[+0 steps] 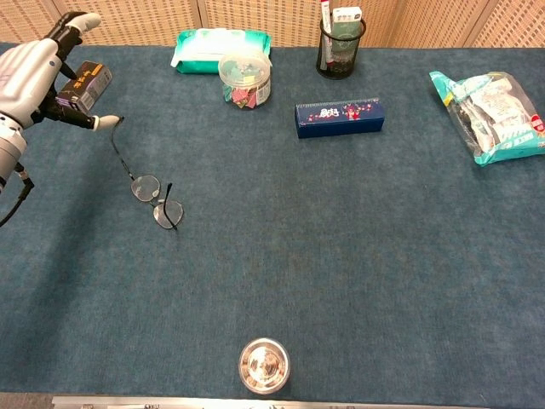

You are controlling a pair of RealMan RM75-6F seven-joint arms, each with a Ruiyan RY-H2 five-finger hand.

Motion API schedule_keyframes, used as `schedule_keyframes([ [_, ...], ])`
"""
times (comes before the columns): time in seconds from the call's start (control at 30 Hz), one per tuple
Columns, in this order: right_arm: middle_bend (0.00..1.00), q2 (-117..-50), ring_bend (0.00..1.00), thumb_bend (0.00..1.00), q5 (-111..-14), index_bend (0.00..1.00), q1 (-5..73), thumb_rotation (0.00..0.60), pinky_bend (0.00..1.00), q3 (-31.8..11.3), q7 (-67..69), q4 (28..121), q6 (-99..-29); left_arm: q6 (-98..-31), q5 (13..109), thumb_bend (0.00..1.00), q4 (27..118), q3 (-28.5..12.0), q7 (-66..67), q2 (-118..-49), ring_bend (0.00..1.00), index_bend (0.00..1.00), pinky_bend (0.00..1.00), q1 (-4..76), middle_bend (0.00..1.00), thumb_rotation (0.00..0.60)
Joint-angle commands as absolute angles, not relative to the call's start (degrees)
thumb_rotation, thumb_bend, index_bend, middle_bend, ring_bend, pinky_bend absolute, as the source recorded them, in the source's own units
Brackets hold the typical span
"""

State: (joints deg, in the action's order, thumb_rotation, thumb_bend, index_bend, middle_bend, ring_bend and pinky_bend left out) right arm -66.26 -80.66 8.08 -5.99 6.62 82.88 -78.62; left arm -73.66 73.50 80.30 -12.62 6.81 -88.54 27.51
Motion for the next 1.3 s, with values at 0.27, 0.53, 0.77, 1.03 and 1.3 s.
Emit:
schedule_keyframes([
  [0.27,0.39,-66.27,0.34,0.22,-80.69,0.43,8.02,0.6,0.58,-6.03,6.9,82.67,-78.69,-74.61,74.74,0.04,81.79,-11.46,7.29,-88.49,0.13,0.0,0.32,26.77,0.0,0.6],
  [0.53,0.39,-66.45,0.34,0.22,-80.82,0.43,8.12,0.6,0.58,-6.09,7.15,82.48,-78.66,-75.16,76.12,0.04,83.43,-10.21,7.85,-88.45,0.13,0.0,0.32,26.17,0.0,0.6],
  [0.77,0.39,-66.4,0.34,0.22,-80.8,0.43,8.05,0.6,0.58,-6.14,7.17,82.58,-78.81,-74.97,76.78,0.04,84.15,-9.26,8.09,-88.39,0.13,0.0,0.32,25.75,0.0,0.6],
  [1.03,0.39,-66.25,0.34,0.22,-81.01,0.43,7.86,0.6,0.58,-6.11,7.27,82.89,-79.21,-74.34,77.24,0.04,84.66,-7.88,8.16,-88.54,0.13,0.0,0.32,25.12,0.0,0.6],
  [1.3,0.39,-65.89,0.34,0.22,-81.02,0.43,7.45,0.6,0.58,-6.14,7.07,83.44,-79.9,-73.64,77.72,0.04,84.7,-7.0,8.0,-89.19,0.13,0.0,0.32,24.84,0.0,0.6],
])
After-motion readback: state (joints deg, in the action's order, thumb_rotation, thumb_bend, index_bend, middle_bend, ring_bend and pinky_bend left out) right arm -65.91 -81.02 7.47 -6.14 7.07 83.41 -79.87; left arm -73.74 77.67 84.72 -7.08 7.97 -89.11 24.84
